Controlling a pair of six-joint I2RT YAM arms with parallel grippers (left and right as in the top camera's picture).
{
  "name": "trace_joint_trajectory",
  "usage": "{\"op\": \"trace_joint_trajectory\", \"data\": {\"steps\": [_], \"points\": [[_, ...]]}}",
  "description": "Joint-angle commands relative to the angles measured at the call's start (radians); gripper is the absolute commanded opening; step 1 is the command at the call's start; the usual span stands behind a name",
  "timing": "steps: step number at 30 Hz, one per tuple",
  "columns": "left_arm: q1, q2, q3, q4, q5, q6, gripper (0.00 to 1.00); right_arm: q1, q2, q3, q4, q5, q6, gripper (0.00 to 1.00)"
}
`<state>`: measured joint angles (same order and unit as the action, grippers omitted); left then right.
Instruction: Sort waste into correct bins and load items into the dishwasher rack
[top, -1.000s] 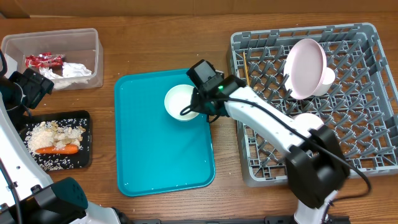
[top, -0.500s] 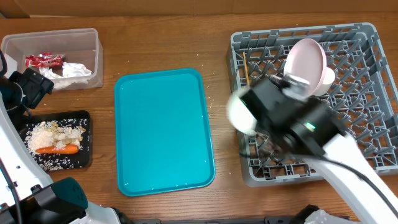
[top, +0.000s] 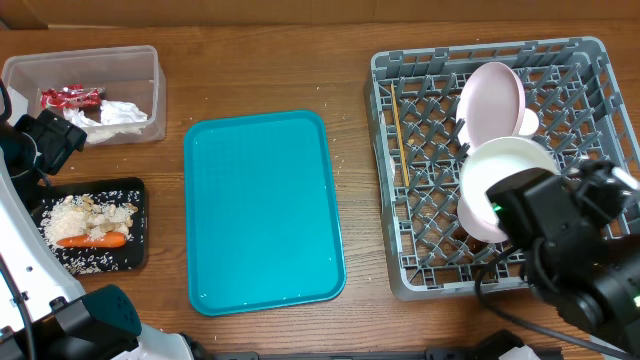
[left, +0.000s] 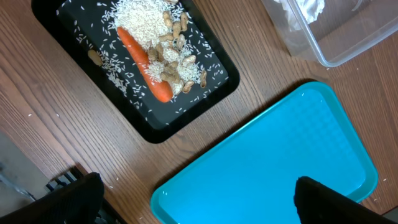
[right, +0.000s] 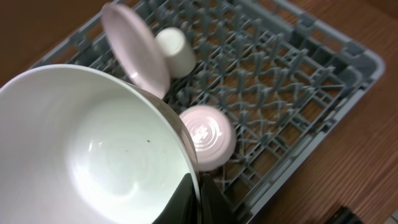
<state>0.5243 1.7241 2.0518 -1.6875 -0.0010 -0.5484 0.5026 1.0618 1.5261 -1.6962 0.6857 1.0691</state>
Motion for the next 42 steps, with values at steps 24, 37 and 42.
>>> {"op": "trace_joint_trajectory", "data": {"steps": [24, 37, 42], "points": [[-0.001, 0.005, -0.003, -0.002, -0.007, -0.009, 1.0, -0.596, 0.341, -0.002, 0.096, 0.639, -0.004, 0.04], [-0.001, 0.005, -0.003, -0.002, -0.007, -0.009, 1.0, -0.752, 0.583, -0.008, 0.129, 0.571, -0.101, 0.04], [-0.001, 0.005, -0.003, -0.002, -0.007, -0.009, 1.0, -0.763, 0.584, -0.078, 0.178, 0.557, -0.096, 0.04]]}}
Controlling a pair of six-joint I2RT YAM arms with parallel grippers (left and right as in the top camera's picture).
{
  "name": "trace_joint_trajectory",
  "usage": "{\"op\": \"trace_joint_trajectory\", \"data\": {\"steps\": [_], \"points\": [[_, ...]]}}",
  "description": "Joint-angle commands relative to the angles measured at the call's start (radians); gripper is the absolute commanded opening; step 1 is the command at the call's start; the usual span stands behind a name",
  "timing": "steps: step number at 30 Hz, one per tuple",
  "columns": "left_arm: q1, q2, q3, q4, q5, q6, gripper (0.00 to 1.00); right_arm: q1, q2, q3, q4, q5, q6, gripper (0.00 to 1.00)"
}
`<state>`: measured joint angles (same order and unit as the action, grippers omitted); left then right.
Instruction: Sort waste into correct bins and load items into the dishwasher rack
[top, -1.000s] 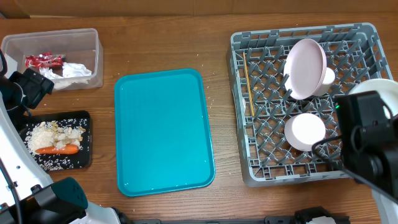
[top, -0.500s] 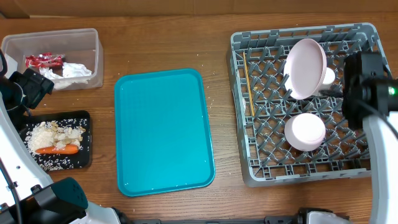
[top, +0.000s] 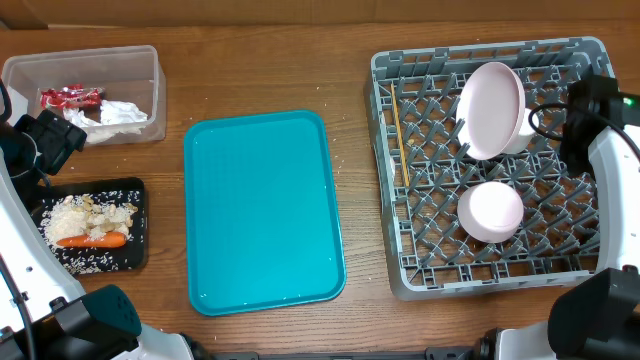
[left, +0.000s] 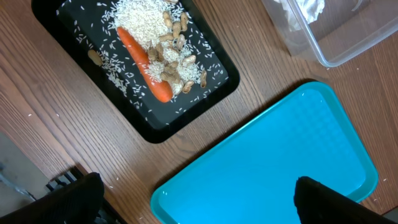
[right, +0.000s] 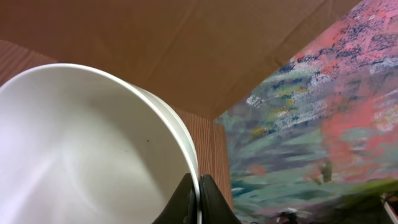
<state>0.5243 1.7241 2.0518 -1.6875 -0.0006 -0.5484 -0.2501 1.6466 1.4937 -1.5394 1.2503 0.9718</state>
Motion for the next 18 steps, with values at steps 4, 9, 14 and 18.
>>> {"op": "trace_joint_trajectory", "data": {"steps": [4, 9, 14, 18], "points": [[-0.001, 0.005, -0.003, -0.002, -0.007, -0.009, 1.0, -0.051, 0.0, -0.132, 0.059, -0.011, 0.04, 0.04], [-0.001, 0.005, -0.003, -0.002, -0.007, -0.009, 1.0, -0.146, 0.0, -0.219, 0.119, -0.014, 0.056, 0.04], [-0.001, 0.005, -0.003, -0.002, -0.007, -0.009, 1.0, -0.208, 0.0, -0.223, 0.151, -0.066, 0.056, 0.04], [-0.001, 0.005, -0.003, -0.002, -0.007, -0.009, 1.0, -0.209, 0.0, -0.225, 0.174, -0.14, 0.053, 0.04]]}}
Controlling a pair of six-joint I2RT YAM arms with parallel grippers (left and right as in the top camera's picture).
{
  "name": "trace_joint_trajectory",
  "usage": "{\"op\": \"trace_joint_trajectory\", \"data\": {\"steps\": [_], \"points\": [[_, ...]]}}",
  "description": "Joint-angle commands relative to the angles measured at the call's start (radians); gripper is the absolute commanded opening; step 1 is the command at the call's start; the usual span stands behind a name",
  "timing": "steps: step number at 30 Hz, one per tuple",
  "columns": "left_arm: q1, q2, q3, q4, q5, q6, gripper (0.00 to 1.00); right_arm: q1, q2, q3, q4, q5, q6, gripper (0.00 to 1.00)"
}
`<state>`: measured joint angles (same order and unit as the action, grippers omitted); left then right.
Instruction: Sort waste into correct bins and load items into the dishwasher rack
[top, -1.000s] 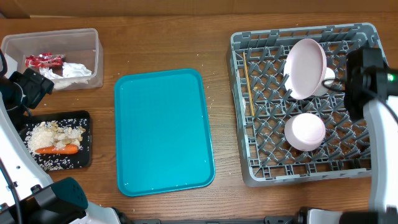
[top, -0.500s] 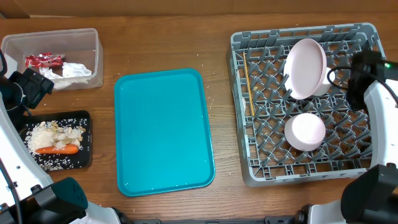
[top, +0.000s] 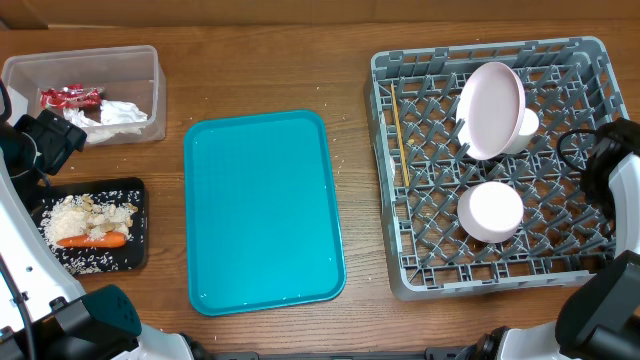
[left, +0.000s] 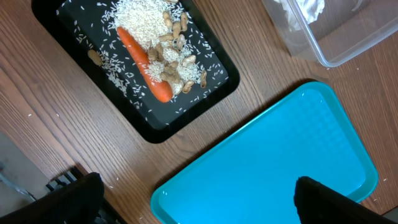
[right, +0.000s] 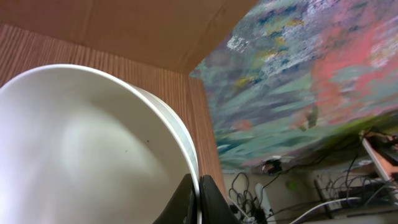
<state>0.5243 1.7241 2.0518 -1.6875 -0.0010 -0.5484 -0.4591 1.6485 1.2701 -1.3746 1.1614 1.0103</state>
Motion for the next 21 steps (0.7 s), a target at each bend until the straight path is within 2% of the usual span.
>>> {"op": "trace_joint_trajectory", "data": {"steps": [1, 13, 21], "points": [[-0.001, 0.005, -0.003, -0.002, -0.006, -0.009, 1.0, 0.0, -0.002, -0.002, 0.01, -0.062, 0.014, 0.04], [-0.001, 0.005, -0.003, -0.002, -0.007, -0.009, 1.0, 0.001, -0.002, -0.073, 0.035, -0.105, 0.014, 0.04], [-0.001, 0.005, -0.003, -0.002, -0.007, -0.009, 1.0, 0.064, -0.002, -0.073, 0.036, -0.068, 0.014, 0.04]]}}
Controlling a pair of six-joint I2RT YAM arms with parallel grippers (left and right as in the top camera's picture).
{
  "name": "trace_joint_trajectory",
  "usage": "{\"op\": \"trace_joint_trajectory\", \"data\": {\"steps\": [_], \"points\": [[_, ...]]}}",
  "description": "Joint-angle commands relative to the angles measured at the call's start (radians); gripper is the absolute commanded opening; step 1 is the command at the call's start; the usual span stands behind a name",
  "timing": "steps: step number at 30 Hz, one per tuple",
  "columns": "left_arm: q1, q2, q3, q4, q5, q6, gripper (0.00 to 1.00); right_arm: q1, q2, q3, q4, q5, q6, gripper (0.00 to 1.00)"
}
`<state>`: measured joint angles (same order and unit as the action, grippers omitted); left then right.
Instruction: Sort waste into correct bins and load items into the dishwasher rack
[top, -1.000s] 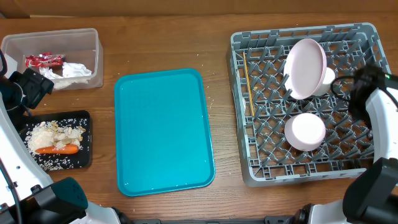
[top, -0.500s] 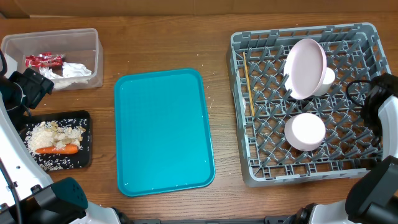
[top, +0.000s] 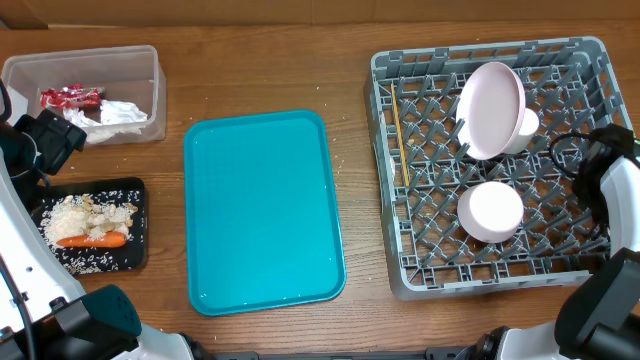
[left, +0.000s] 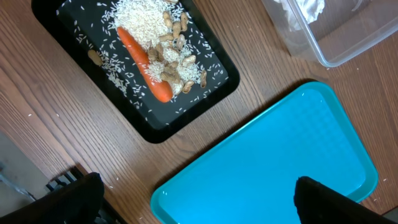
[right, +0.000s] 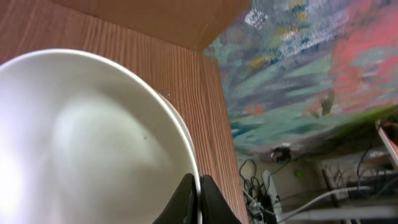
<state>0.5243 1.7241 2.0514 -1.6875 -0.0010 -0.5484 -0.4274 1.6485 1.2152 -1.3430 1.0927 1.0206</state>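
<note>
In the right wrist view a white bowl (right: 93, 137) fills the left side, and my right gripper (right: 199, 194) is shut on its rim. That camera faces away from the table, toward wood and a painted wall. Overhead, the right arm (top: 612, 175) stands at the right side of the grey dishwasher rack (top: 385, 180); the bowl itself does not show there. The rack holds a pink plate (top: 490, 108), a white cup (top: 528, 121), an upturned pink bowl (top: 490, 212) and a chopstick (top: 397, 130). My left gripper (left: 196, 205) hangs open over the teal tray (left: 280, 155).
A black food tray (left: 149, 134) with rice, peanuts and a carrot (left: 143, 65) lies at the front left. Behind it stands a clear bin (top: 155, 80) with wrappers and tissue. The teal tray (top: 265, 210) lies in the middle of the table.
The right wrist has turned a little, so more wood grain and less wall show behind the held bowl. The left arm and everything on the table are unchanged.
My right gripper first held the white bowl over the front of the rack, above the upturned pink bowl. Then it was at the rack's back right corner, camera facing outward. After that it stood lower along the rack's right side, as now.
</note>
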Motion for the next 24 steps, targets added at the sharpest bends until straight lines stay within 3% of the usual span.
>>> {"op": "trace_joint_trajectory", "data": {"steps": [1, 24], "points": [[-0.001, 0.005, -0.003, -0.002, -0.007, -0.009, 1.0, 0.048, -0.003, -0.018, 0.004, 0.014, 0.003, 0.04], [-0.001, 0.005, -0.003, -0.002, -0.007, -0.009, 1.0, 0.236, -0.003, -0.017, -0.024, 0.116, -0.053, 0.04]]}}
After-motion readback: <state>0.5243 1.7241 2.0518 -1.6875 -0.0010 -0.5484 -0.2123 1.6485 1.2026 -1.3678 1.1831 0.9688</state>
